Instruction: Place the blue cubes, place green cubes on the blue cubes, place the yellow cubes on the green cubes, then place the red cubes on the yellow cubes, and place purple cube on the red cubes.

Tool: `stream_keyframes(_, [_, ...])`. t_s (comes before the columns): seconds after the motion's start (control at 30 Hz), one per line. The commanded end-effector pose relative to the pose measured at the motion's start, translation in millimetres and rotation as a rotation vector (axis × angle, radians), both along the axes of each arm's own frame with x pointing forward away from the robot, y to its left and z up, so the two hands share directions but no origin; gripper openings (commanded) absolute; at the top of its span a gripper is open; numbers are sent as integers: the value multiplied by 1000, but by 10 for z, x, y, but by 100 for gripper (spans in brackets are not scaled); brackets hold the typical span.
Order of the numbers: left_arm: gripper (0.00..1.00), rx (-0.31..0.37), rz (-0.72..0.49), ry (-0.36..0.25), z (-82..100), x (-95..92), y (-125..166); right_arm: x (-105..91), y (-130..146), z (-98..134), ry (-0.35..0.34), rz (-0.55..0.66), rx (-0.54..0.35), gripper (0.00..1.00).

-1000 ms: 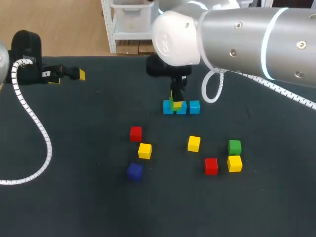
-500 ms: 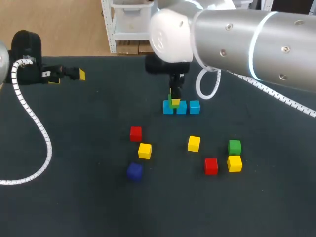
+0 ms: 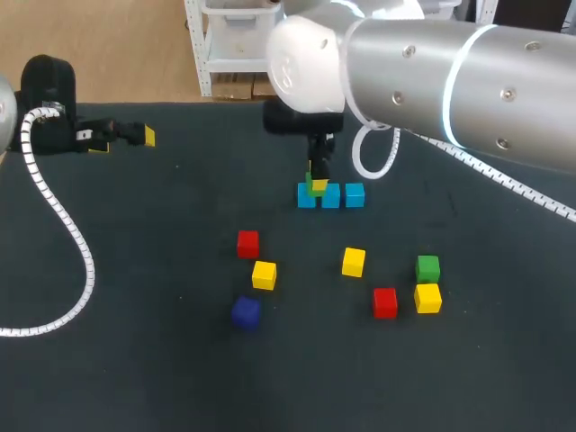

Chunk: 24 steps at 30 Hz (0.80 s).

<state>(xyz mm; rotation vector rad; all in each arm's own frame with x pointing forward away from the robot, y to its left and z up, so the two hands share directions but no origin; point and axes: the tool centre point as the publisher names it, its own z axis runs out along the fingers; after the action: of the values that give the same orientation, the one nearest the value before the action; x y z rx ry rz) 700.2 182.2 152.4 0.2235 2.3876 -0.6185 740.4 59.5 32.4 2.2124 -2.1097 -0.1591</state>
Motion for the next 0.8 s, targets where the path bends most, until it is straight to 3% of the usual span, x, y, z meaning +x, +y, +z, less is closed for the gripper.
stream_keyframes(0.03, [100,-9,-7,-6,-14,-4,21,27,-4,-9,2,-1,-2,0])
stream_keyframes(0.3, [100,-9,-7,-6,-14,-4,21,31,-14,-14,-1,-3,-6,0])
stream_keyframes(0.57, [100,-9,-7,-6,-14,-4,21,27,-20,-26,-8,-1,-7,28])
stream_keyframes(0.63, [100,-9,-7,-6,-14,-4,21,30,-21,-32,-8,-3,-7,39])
stream_keyframes(0.8, [100,-9,-7,-6,-14,-4,21,35,-22,-37,-12,-7,-9,46])
